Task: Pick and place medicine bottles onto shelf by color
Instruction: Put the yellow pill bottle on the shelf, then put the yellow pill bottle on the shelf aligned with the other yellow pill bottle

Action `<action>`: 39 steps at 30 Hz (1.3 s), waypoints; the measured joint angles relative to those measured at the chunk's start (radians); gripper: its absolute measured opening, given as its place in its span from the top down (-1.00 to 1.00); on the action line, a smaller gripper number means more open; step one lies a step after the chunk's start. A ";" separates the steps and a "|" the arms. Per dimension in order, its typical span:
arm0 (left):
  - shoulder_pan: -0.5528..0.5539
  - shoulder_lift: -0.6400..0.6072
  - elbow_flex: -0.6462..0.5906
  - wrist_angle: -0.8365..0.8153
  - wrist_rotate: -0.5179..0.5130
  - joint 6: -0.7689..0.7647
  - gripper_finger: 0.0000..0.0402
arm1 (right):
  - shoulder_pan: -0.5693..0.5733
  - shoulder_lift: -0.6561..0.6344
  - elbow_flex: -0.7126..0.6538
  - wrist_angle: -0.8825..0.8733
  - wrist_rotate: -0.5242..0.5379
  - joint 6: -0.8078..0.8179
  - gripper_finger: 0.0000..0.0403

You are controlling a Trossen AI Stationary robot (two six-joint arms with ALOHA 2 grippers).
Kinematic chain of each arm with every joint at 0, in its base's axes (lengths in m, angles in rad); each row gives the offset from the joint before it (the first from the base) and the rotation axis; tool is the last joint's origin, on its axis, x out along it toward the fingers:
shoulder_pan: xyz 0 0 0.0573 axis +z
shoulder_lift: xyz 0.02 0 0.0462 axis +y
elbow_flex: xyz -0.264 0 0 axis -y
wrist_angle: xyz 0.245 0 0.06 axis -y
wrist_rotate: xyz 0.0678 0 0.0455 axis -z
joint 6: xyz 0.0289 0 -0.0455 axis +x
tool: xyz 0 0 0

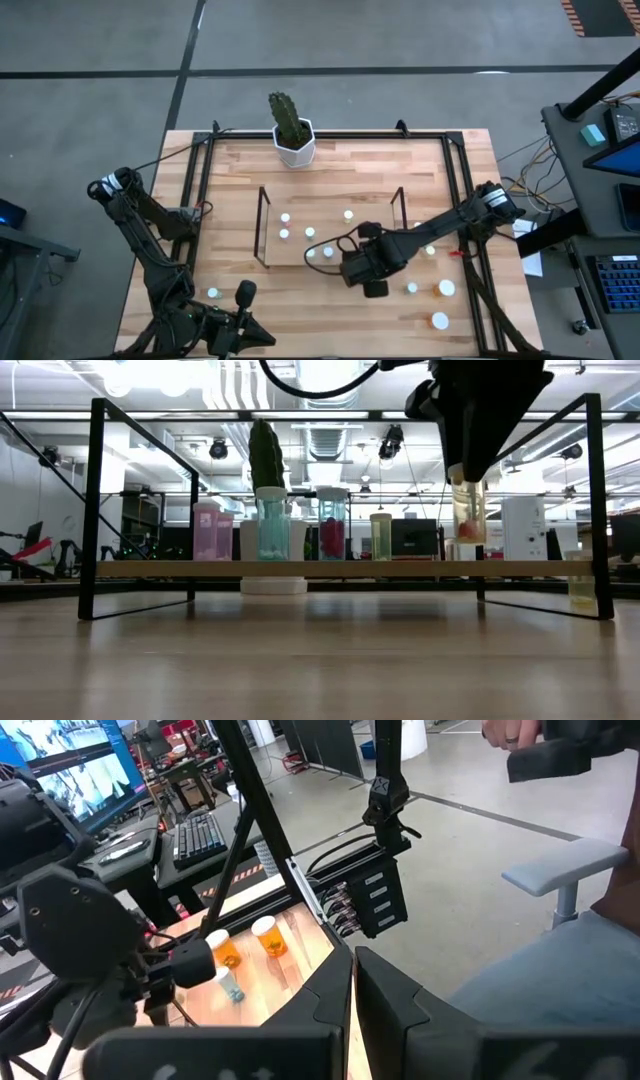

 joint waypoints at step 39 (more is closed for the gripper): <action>0.000 0.000 0.000 -0.001 0.000 0.000 1.00 | -0.050 0.000 -0.060 0.010 0.050 0.032 0.13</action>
